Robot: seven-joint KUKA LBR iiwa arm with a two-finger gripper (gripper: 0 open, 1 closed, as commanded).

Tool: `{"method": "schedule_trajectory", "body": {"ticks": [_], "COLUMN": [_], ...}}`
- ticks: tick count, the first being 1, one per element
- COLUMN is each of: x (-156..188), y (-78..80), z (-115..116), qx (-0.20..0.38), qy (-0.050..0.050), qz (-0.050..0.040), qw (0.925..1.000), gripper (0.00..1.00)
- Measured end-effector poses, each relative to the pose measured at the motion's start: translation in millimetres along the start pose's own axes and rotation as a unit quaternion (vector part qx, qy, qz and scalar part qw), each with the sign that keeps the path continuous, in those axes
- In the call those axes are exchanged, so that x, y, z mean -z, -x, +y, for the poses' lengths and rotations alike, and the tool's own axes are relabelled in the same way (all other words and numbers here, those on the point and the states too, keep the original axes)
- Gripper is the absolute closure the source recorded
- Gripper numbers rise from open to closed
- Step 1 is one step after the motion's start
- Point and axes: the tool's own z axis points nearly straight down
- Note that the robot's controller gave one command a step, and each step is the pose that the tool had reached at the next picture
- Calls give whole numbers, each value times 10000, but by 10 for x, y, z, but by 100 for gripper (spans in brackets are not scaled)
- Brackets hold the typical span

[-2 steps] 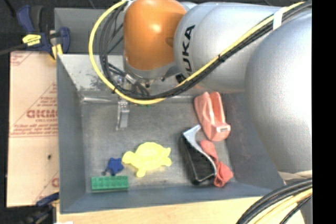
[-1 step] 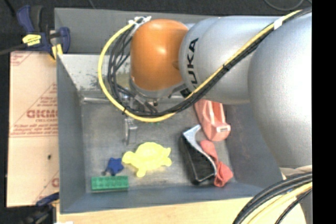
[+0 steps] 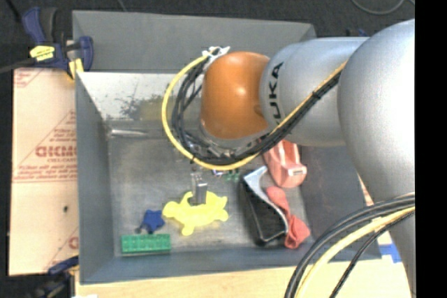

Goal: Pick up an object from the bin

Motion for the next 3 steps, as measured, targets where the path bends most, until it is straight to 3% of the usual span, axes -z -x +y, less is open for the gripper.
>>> {"method": "schedule_trajectory", "body": {"ticks": [1,2,3], "x": [-403,-402,712], "y": [-325,-324,-411], "z": [274,273,255], "qx": [1945,1935,1908], "qy": [15,16,11], "qz": [13,13,12], "qw": [9809,9811,9816], "gripper": [100,100,100]}}
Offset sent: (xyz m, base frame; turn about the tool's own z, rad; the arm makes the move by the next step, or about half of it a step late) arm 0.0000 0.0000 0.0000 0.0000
